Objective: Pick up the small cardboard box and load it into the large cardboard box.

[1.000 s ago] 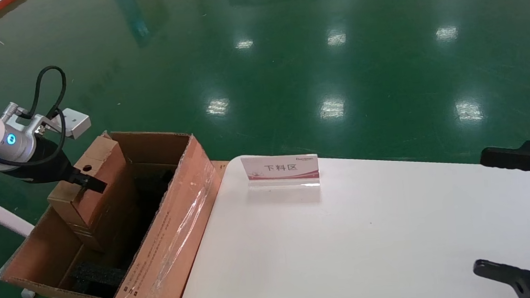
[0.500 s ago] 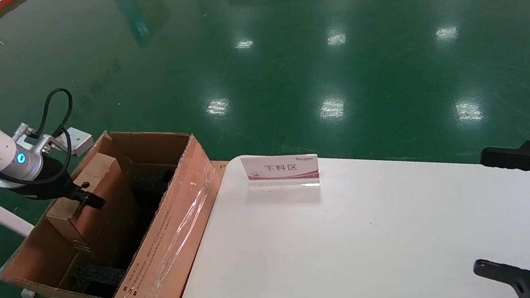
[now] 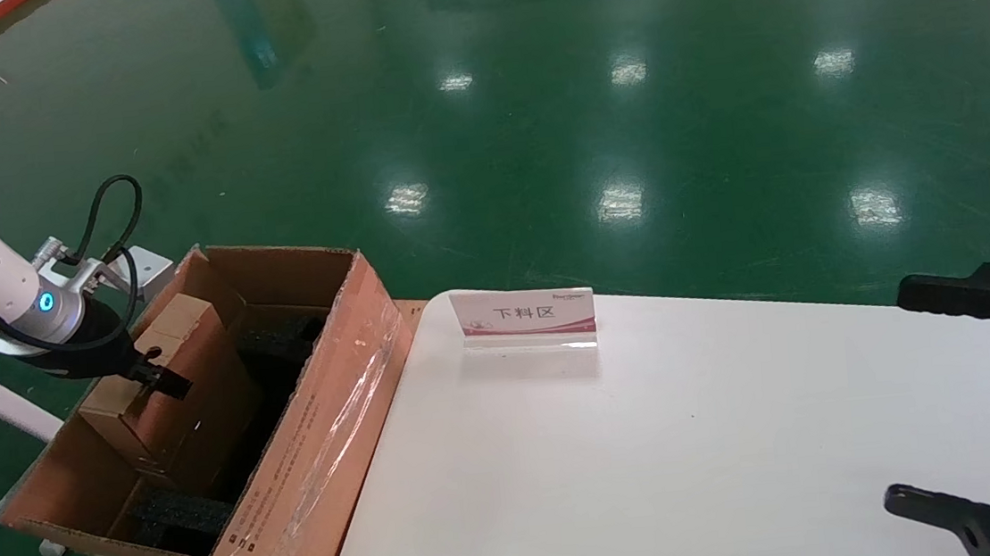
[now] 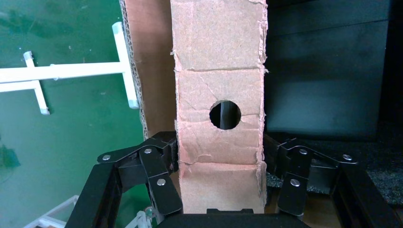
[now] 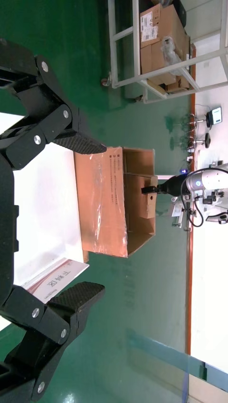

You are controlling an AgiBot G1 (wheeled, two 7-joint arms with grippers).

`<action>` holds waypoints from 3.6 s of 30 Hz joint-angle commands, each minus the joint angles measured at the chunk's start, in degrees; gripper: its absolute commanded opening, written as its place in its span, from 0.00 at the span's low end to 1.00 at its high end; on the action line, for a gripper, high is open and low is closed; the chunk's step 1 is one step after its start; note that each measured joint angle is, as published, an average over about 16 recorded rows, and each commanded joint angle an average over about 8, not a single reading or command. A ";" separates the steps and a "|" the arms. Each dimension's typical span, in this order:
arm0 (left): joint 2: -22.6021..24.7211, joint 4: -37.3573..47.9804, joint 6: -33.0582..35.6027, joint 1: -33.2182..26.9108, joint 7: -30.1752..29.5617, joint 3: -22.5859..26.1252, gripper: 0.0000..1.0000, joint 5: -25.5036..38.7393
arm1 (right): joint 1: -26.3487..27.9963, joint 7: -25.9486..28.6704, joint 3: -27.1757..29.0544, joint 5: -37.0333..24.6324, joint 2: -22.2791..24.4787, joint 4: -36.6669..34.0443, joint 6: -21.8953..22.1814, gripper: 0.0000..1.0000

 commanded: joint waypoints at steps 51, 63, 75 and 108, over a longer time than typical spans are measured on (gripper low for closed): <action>-16.74 -26.68 -4.94 -11.08 26.30 -11.75 1.00 -20.56 | 0.04 -0.04 -0.08 0.04 0.01 -0.05 0.00 1.00; -18.25 -28.13 -2.85 -8.94 33.38 -17.25 1.00 -26.41 | 0.04 -0.06 -0.10 0.04 0.02 -0.08 0.01 1.00; -14.81 -27.29 2.99 5.07 41.11 -34.59 1.00 -31.77 | 0.07 -0.08 -0.13 0.06 0.02 -0.11 0.01 1.00; -5.07 -24.91 19.54 44.74 63.00 -83.70 1.00 -46.95 | 0.09 -0.13 -0.22 0.12 0.06 -0.11 0.04 1.00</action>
